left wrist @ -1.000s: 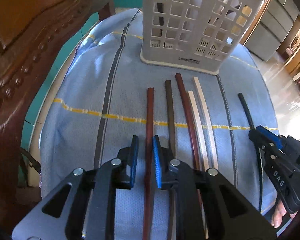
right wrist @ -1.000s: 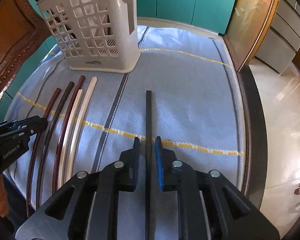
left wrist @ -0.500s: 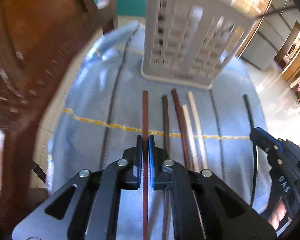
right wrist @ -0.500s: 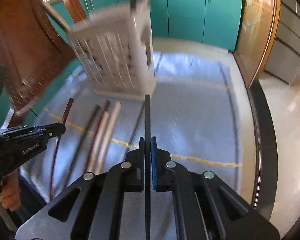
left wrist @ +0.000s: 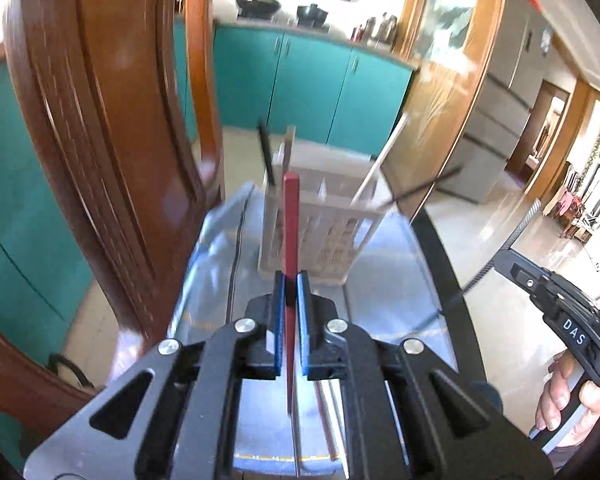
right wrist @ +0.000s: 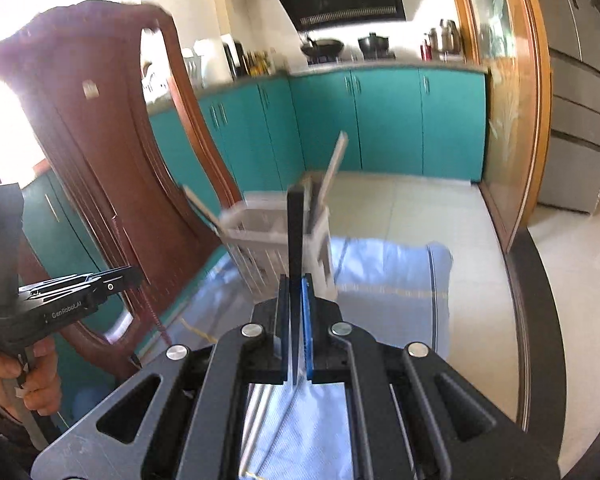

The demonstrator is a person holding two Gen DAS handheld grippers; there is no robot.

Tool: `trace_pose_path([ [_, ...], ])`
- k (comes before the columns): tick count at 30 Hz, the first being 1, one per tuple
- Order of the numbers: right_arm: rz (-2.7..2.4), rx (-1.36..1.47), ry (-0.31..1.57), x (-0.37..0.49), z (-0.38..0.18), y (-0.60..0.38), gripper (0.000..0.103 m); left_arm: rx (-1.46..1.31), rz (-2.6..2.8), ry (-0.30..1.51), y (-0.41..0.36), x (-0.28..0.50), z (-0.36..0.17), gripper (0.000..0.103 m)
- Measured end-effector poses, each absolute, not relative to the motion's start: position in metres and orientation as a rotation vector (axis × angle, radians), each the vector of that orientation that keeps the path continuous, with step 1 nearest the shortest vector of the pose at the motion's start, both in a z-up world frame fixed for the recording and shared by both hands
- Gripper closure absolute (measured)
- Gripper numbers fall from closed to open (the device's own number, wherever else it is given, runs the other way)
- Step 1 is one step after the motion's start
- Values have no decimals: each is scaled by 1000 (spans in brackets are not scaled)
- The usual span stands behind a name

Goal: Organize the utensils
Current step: 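Carry both chopsticks over the white basket and open both grippers to drop them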

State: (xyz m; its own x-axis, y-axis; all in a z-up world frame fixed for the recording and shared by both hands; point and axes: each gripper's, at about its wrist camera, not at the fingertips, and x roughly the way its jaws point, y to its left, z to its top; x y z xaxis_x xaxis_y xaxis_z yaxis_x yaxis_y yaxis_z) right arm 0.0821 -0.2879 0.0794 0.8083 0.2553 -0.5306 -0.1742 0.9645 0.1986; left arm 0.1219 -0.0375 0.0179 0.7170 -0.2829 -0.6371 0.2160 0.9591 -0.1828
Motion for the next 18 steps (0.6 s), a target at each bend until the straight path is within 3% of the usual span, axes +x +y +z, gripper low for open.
trace_pose_path([
  [11, 205, 125, 423, 140, 170, -282, 97, -94, -271, 470, -52, 163, 146, 96],
  [14, 181, 138, 385, 150, 183, -279, 97, -80, -227, 378, -65, 177, 159, 96],
  [18, 149, 149, 344, 161, 185, -278, 97, -46, -176, 392, -78, 204, 144, 96],
])
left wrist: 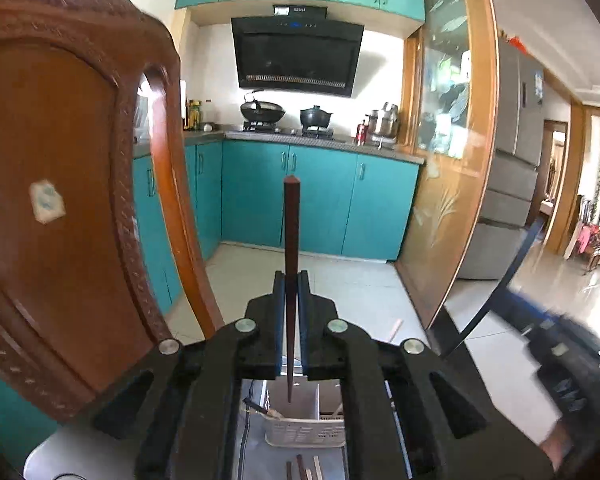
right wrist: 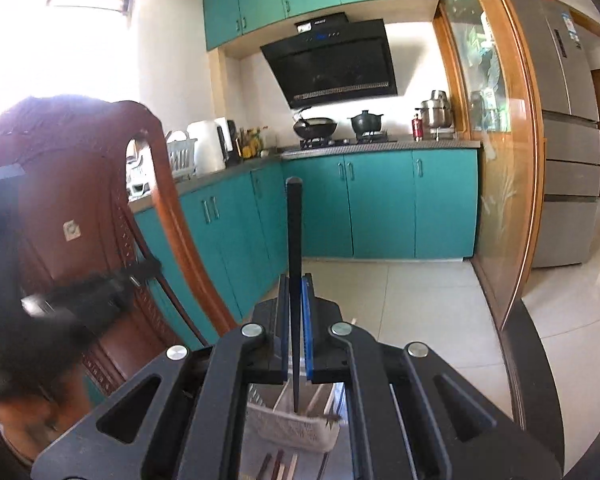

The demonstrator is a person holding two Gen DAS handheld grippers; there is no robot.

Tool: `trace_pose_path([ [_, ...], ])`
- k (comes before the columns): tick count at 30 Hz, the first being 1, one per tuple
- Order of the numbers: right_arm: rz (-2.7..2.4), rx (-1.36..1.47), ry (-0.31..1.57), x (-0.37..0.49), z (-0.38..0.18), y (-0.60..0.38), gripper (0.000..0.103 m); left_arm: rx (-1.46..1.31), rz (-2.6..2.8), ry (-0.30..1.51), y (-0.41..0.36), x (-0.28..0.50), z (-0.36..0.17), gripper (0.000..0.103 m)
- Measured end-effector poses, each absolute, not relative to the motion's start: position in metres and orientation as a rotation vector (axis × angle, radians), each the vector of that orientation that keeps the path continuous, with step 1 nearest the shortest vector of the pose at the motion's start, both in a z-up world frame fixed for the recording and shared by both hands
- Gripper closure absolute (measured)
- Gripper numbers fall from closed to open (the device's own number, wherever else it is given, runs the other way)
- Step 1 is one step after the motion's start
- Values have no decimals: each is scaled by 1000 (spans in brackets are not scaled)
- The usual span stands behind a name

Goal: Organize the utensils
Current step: 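Carry both chopsticks over the white basket and open both grippers to drop them, then move both grippers back down to the remaining chopsticks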

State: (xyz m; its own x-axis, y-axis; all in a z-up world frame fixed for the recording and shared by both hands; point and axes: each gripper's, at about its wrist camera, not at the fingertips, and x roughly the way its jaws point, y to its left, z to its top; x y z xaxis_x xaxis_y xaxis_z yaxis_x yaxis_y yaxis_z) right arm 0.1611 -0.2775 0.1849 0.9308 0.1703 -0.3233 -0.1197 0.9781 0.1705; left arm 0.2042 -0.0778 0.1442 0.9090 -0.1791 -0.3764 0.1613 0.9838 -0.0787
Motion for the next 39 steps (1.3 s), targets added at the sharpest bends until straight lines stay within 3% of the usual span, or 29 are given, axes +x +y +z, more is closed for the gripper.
trace_pose_path([
  [8, 126, 111, 401, 185, 133, -270, 97, -19, -155, 537, -88, 233, 71, 96],
  [20, 125, 122, 463, 179, 92, -270, 95, -23, -164, 546, -76, 223, 51, 96],
  [23, 121, 132, 428, 167, 98, -272, 86, -34, -167, 533, -71, 211, 49, 95],
  [25, 114, 127, 385, 153, 106, -274, 72, -44, -175, 527, -67, 201, 46, 92],
  [28, 131, 128, 333, 131, 114, -278, 61, -50, -178, 518, -63, 185, 41, 88],
  [34, 218, 122, 314, 74, 91, -288, 53, -29, -156, 510, -57, 145, 16, 74],
  [39, 212, 40, 489, 66, 29, -276, 51, 13, -88, 652, -46, 126, -42, 72],
])
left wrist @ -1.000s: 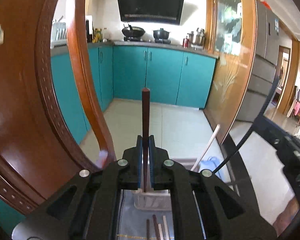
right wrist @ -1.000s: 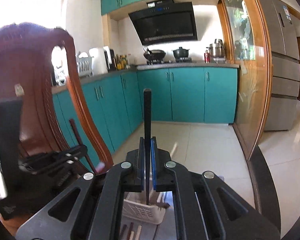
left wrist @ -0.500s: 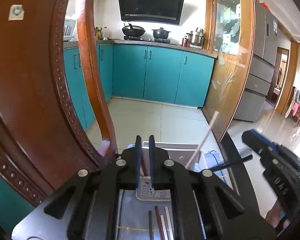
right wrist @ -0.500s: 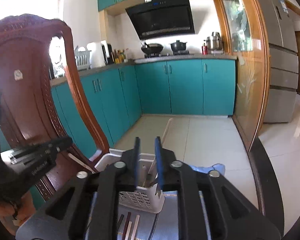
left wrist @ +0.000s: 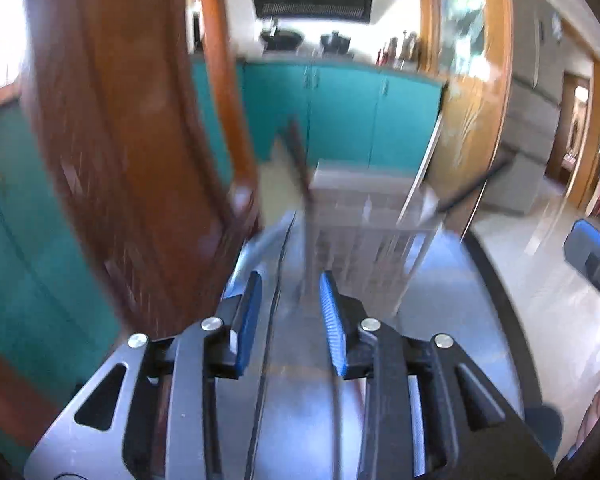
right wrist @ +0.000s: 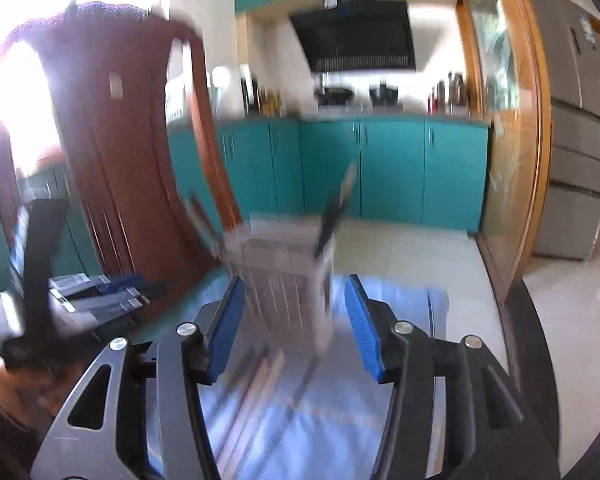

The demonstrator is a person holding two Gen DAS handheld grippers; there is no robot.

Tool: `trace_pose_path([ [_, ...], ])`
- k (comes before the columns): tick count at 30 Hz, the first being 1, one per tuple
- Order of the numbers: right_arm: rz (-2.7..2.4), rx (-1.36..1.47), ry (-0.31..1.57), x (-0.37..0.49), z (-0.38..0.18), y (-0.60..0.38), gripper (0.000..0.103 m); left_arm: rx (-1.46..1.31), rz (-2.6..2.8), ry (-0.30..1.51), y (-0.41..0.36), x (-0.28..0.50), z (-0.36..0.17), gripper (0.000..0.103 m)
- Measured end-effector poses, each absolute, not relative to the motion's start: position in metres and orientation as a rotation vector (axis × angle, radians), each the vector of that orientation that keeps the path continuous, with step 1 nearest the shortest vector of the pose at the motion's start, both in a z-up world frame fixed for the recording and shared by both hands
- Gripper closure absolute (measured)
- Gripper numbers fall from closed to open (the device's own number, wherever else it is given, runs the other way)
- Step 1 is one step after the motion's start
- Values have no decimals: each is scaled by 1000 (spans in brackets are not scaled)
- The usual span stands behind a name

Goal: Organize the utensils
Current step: 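Move both grippers back down to the remaining chopsticks, then grasp a light wooden stick with the right gripper while the left grasps a dark one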

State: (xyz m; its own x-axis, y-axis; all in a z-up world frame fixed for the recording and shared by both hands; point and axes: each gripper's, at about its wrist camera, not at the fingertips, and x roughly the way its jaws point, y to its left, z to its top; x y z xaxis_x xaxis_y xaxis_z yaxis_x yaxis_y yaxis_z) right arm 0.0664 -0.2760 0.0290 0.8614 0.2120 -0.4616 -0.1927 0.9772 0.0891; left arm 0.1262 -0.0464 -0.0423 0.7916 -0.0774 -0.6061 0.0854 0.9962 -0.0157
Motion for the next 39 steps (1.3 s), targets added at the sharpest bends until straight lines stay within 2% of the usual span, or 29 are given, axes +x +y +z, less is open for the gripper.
trace_pose_path([
  [6, 171, 81, 824, 101, -44, -264, 51, 24, -67, 803, -36, 110, -95, 64],
  [11, 156, 99, 1010, 128, -89, -247, 51, 82, -103, 871, -43, 87, -123, 52],
  [18, 154, -2, 1070, 146, -113, -210, 46, 129, -137, 908, -48, 70, -137, 39],
  [23, 128, -86, 1069, 150, -117, -196, 46, 98, -139, 921, -42, 70, -141, 34],
  [24, 128, -79, 1069, 152, -116, -198, 51, 91, -137, 921, -41, 71, -141, 34],
  [25, 126, -81, 1064, 152, -116, -198, 65, 85, -135, 919, -40, 71, -139, 34],
  [27, 131, -73, 1062, 150, -116, -199, 83, 80, -132, 920, -39, 71, -138, 33],
  [28, 130, -69, 1064, 150, -115, -200, 89, 81, -130, 921, -40, 70, -138, 32],
  [30, 123, -45, 1066, 147, -115, -207, 96, 82, -130, 924, -40, 71, -139, 32],
  [39, 58, 174, 1098, 133, -113, -259, 97, 77, -130, 933, -43, 75, -141, 29],
])
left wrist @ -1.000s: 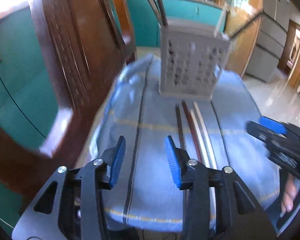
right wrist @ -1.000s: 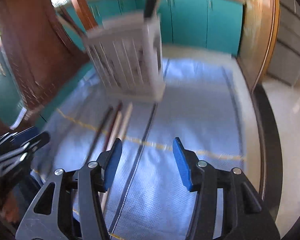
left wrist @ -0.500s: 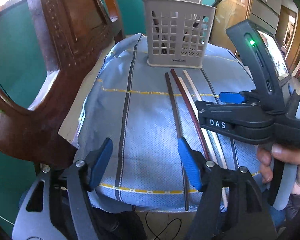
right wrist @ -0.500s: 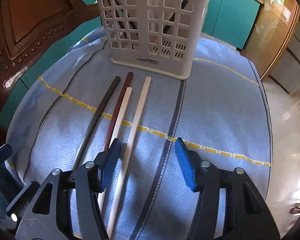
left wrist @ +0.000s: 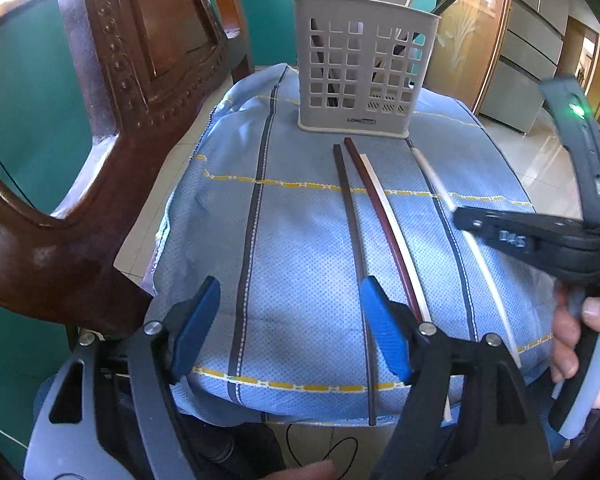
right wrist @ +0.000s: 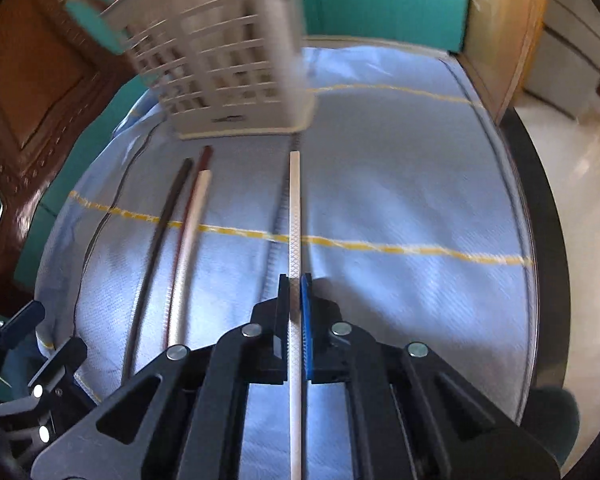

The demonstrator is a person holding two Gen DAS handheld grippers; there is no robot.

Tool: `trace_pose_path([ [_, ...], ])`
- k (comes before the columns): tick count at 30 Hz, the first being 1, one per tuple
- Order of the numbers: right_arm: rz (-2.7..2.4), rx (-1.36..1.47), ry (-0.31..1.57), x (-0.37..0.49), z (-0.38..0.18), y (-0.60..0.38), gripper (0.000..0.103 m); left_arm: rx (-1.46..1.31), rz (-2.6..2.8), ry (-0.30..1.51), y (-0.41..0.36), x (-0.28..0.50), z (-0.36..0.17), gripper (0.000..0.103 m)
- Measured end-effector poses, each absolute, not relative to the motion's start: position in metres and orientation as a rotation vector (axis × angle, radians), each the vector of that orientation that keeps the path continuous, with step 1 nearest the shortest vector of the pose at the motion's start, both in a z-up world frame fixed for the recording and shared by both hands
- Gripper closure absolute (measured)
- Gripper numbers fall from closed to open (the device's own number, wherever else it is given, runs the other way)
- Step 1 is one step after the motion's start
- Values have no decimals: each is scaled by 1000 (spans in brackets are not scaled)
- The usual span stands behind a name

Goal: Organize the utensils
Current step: 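Grasp a light wooden stick with the right gripper while the left grasps a dark one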

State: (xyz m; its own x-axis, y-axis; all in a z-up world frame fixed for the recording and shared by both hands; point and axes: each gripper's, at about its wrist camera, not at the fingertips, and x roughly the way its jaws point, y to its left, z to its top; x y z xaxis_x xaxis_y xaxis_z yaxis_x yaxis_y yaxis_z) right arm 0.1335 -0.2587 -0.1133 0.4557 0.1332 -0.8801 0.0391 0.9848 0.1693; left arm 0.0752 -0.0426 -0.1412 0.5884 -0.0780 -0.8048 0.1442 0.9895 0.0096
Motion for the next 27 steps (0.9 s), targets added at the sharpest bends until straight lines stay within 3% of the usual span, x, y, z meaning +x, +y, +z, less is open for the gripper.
trace_pose_path([
  [8, 28, 218, 1088, 120, -110, -287, 93, 88, -140, 937, -49, 76, -143, 22],
  [10, 28, 224, 1086, 118, -109, -290, 80, 98, -146, 936, -53, 76, -143, 19],
  [13, 33, 234, 1080, 118, -110, -292, 68, 112, -152, 933, -58, 75, -143, 18],
  [17, 30, 200, 1072, 116, -110, -289, 65, 118, -149, 938, -60, 75, -145, 18],
  [27, 56, 145, 1063, 112, -109, -278, 47, 121, -154, 957, -61, 77, -150, 15],
])
